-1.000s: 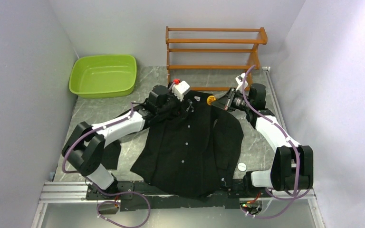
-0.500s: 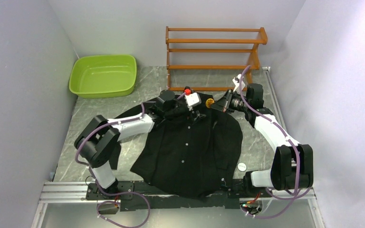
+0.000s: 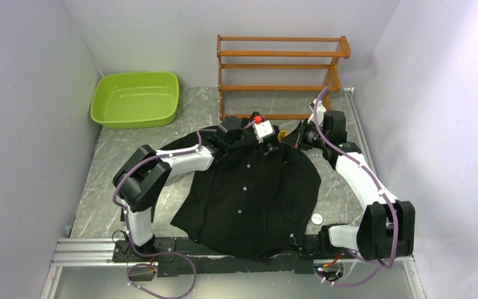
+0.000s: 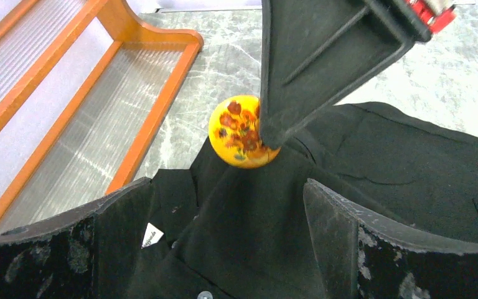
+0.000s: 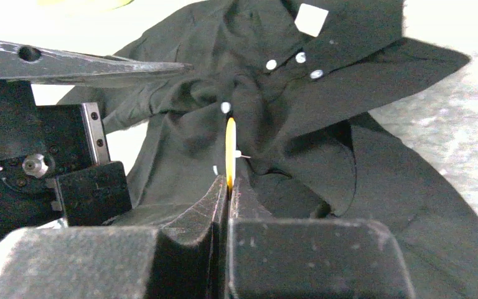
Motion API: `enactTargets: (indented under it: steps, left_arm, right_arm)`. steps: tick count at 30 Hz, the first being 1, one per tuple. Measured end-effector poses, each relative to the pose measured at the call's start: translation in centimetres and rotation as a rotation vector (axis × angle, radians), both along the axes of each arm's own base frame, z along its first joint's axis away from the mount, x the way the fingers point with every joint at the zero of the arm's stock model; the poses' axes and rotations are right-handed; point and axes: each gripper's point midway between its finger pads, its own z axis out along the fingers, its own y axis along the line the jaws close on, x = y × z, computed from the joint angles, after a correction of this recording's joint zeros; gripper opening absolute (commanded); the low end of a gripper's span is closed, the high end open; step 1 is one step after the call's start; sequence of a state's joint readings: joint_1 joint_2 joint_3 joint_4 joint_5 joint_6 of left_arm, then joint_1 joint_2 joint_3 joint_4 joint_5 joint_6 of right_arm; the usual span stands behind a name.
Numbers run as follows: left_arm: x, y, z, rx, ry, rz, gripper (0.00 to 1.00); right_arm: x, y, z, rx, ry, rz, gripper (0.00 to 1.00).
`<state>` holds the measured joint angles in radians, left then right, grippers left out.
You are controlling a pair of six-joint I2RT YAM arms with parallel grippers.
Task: Pin the brooch onto the clothing
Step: Pin the brooch to the clothes.
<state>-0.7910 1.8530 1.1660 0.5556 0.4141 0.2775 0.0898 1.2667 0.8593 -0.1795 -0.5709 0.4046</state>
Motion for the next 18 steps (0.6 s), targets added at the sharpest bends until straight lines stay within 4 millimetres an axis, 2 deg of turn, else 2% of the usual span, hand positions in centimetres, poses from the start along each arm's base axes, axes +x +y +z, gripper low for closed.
enactTargets:
  steps: [7,11,18]
  left_arm:
    - [-0.1,-0.1,-0.6,0.015,-0.002,-0.01,0.93]
    - [-0.2,-0.2,-0.4,0.008,-0.008,-0.023,0.94]
    - [-0.4,-1.2,0.6,-0.037,-0.021,-0.065,0.9]
  right_arm:
    - [0.0,-0.5,1.3,-0.088,-0.086,-0.044,0.0]
    - [-0.2,-0.1,1.2,-0.12,-0.097,-0.034,0.0]
    - [-0.6,0.1,0.7,-0.141,-0.086,-0.024,0.0]
